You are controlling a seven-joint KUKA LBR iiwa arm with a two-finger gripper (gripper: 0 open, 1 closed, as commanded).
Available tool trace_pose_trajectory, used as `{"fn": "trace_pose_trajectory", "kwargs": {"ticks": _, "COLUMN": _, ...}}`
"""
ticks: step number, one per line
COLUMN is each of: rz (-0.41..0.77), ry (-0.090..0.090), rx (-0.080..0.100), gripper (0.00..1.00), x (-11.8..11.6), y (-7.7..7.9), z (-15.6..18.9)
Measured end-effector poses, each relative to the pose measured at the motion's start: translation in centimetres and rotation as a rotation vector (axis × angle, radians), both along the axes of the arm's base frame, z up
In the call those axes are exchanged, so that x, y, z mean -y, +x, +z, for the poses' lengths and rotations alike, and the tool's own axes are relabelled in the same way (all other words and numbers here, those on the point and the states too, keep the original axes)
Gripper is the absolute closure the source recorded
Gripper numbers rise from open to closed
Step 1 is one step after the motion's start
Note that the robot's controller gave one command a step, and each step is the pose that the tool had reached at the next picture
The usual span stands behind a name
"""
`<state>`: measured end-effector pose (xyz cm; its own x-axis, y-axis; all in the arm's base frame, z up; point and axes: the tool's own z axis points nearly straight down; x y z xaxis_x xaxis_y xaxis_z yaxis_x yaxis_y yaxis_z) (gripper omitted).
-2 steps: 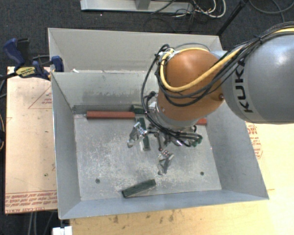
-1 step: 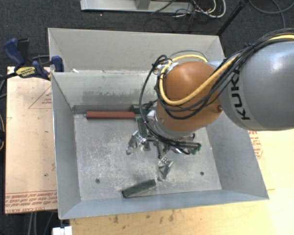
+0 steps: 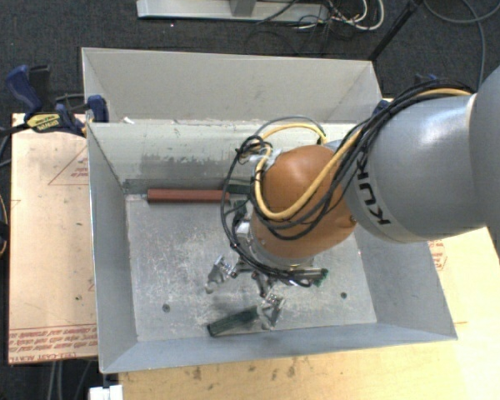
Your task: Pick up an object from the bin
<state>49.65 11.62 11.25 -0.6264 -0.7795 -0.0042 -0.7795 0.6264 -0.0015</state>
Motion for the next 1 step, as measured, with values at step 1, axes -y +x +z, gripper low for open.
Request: {"fn": "trace_pose_trajectory", "kwargs": {"ticks": 1, "rz": 0.247, "ry": 0.005, "rx": 0.012, "gripper": 1.0, "x": -1.26, "y": 0.17, "z": -3.43}}
